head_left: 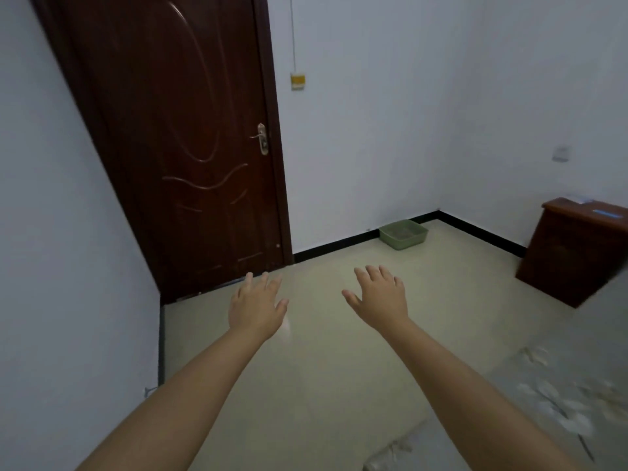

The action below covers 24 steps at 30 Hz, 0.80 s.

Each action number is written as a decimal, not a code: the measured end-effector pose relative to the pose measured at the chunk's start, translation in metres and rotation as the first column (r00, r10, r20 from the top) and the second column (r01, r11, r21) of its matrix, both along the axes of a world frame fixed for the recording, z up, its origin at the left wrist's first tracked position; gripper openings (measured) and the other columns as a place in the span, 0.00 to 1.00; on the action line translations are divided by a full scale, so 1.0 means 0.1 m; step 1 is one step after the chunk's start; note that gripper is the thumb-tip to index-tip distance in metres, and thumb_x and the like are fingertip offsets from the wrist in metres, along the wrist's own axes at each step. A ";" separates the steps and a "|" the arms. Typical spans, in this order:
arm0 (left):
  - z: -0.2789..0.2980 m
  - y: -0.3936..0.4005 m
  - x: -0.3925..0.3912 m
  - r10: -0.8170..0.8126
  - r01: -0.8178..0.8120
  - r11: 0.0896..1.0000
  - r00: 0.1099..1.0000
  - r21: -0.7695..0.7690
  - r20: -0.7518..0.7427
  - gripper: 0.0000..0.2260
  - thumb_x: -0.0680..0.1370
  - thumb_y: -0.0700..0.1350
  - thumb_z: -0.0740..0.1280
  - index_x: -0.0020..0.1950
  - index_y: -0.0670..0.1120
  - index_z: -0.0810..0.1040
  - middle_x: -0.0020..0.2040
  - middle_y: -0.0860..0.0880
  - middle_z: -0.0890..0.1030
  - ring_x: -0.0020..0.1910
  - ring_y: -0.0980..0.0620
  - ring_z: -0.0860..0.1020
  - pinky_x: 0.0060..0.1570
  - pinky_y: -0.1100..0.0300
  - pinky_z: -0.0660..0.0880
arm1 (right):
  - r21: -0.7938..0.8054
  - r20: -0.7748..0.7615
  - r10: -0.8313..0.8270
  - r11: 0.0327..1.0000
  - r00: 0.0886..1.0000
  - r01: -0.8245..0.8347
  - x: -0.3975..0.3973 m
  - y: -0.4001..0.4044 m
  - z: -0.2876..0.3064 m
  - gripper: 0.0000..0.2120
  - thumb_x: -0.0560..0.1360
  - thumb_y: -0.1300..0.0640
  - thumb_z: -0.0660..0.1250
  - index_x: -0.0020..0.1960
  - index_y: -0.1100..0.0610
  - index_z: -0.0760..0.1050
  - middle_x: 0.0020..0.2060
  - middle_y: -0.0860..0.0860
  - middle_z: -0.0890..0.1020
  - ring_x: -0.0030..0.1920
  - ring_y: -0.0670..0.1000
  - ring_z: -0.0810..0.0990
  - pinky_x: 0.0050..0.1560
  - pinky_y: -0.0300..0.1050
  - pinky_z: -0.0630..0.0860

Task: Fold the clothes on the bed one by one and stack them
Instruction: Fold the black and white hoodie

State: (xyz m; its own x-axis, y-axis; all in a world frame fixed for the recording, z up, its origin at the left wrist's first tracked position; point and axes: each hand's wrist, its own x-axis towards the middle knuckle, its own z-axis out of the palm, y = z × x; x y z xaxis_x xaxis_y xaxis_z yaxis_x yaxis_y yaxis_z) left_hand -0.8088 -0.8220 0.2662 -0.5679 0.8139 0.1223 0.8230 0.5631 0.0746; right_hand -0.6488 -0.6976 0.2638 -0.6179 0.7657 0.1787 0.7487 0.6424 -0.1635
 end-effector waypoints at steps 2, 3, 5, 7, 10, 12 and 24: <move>0.12 0.28 -0.40 0.006 -0.006 1.000 1.000 0.007 -0.022 0.24 0.80 0.54 0.51 0.75 0.52 0.51 0.76 0.49 0.54 0.75 0.45 0.49 0.71 0.50 0.52 | 0.020 0.002 0.022 1.000 1.000 -0.022 -0.40 0.31 0.11 0.28 0.78 0.42 0.53 0.73 0.53 0.56 0.73 0.51 0.60 0.73 0.53 0.55 0.70 0.52 0.53; 0.17 0.41 -0.59 0.007 -0.007 1.000 0.999 0.016 -0.035 0.24 0.80 0.54 0.51 0.75 0.52 0.50 0.76 0.49 0.54 0.75 0.45 0.49 0.71 0.50 0.52 | 0.035 0.005 0.028 0.999 1.000 -0.029 -0.59 0.45 0.16 0.28 0.78 0.42 0.54 0.73 0.53 0.56 0.73 0.51 0.60 0.73 0.53 0.55 0.70 0.51 0.53; 0.24 0.70 -0.99 0.004 -0.002 0.999 0.999 0.042 -0.047 0.24 0.81 0.54 0.51 0.75 0.52 0.51 0.76 0.49 0.54 0.75 0.45 0.49 0.71 0.50 0.51 | 0.049 -0.003 0.034 0.998 0.999 -0.034 -0.98 0.73 0.21 0.28 0.77 0.42 0.54 0.73 0.53 0.56 0.73 0.51 0.59 0.74 0.53 0.54 0.70 0.51 0.53; 0.27 1.01 -1.37 -0.006 0.009 0.999 0.999 0.051 -0.046 0.24 0.81 0.54 0.51 0.75 0.52 0.51 0.76 0.49 0.54 0.75 0.45 0.49 0.71 0.50 0.51 | 0.046 -0.009 0.024 0.999 1.000 -0.023 -1.32 1.02 0.23 0.28 0.78 0.42 0.54 0.73 0.53 0.56 0.73 0.51 0.60 0.74 0.53 0.53 0.70 0.51 0.53; 0.30 1.57 -1.88 -0.061 0.063 0.997 0.996 0.043 -0.057 0.24 0.81 0.54 0.51 0.75 0.52 0.50 0.76 0.49 0.54 0.75 0.45 0.48 0.71 0.50 0.51 | 0.067 -0.015 -0.029 0.997 0.999 0.029 -1.77 1.46 0.22 0.28 0.78 0.42 0.53 0.73 0.53 0.56 0.72 0.50 0.61 0.73 0.53 0.54 0.70 0.51 0.54; 0.33 1.99 -2.17 -0.131 0.134 0.990 0.989 0.041 -0.070 0.24 0.81 0.54 0.51 0.75 0.52 0.51 0.76 0.49 0.54 0.75 0.45 0.48 0.71 0.50 0.51 | 0.081 -0.036 -0.087 0.993 0.996 0.090 -2.01 1.78 0.23 0.28 0.78 0.42 0.54 0.73 0.53 0.56 0.72 0.50 0.62 0.73 0.53 0.55 0.70 0.51 0.54; 0.27 4.72 -1.70 -0.654 0.652 0.757 0.756 -0.040 -0.033 0.24 0.80 0.54 0.52 0.75 0.51 0.51 0.76 0.49 0.54 0.74 0.45 0.49 0.70 0.51 0.52 | 0.019 -0.044 -0.578 0.815 0.815 0.579 -1.42 3.36 0.15 0.29 0.77 0.41 0.54 0.73 0.53 0.56 0.73 0.53 0.59 0.73 0.55 0.55 0.70 0.51 0.55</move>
State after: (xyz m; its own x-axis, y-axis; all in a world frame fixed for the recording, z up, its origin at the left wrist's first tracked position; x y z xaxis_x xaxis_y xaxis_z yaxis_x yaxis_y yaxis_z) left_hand -0.9784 -0.3497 0.2929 0.1079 0.9882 0.1086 0.9935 -0.1112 0.0249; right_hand -0.7910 -0.3615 0.2792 -0.0555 0.9738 0.2205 0.9782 0.0973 -0.1837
